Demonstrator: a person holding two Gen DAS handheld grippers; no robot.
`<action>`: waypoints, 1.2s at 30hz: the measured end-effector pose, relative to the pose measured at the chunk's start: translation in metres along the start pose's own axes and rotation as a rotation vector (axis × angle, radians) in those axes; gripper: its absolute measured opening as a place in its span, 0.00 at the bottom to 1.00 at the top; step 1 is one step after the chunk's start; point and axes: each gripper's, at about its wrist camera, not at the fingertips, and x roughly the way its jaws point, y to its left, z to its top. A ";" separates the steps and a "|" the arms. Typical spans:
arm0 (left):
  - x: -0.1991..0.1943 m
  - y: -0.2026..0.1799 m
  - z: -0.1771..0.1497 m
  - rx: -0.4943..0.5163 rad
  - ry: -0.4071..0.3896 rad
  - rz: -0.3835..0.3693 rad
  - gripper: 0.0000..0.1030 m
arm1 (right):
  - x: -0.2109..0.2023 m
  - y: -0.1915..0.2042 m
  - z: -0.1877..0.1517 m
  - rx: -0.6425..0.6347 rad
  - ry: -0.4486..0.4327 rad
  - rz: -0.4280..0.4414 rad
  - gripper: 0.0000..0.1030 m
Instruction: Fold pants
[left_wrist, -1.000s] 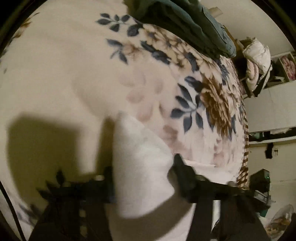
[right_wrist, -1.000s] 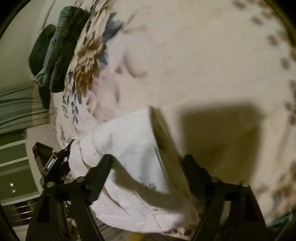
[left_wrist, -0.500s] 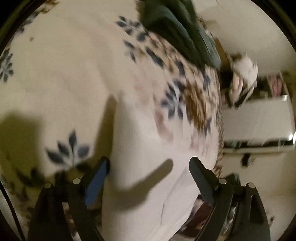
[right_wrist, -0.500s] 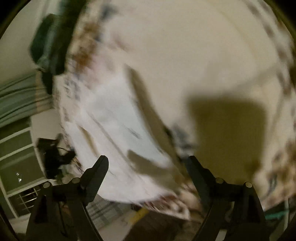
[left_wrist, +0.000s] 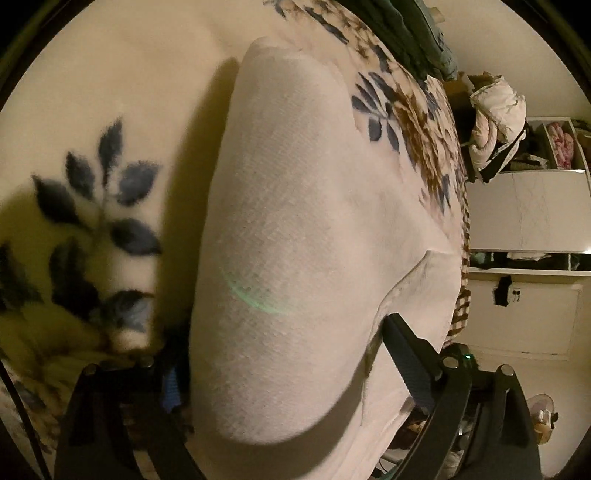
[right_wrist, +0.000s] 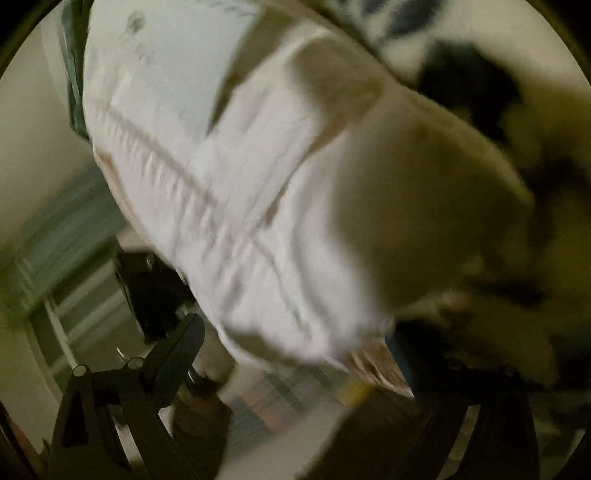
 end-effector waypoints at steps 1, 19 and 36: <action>0.000 0.001 0.001 -0.005 0.005 -0.007 0.90 | 0.002 0.000 0.002 0.020 -0.041 0.035 0.97; -0.078 -0.087 0.004 0.246 -0.271 -0.048 0.28 | -0.020 0.138 -0.059 -0.317 -0.447 -0.112 0.45; -0.014 0.009 0.063 0.038 -0.098 -0.057 0.67 | 0.016 0.089 -0.007 -0.245 -0.462 0.005 0.78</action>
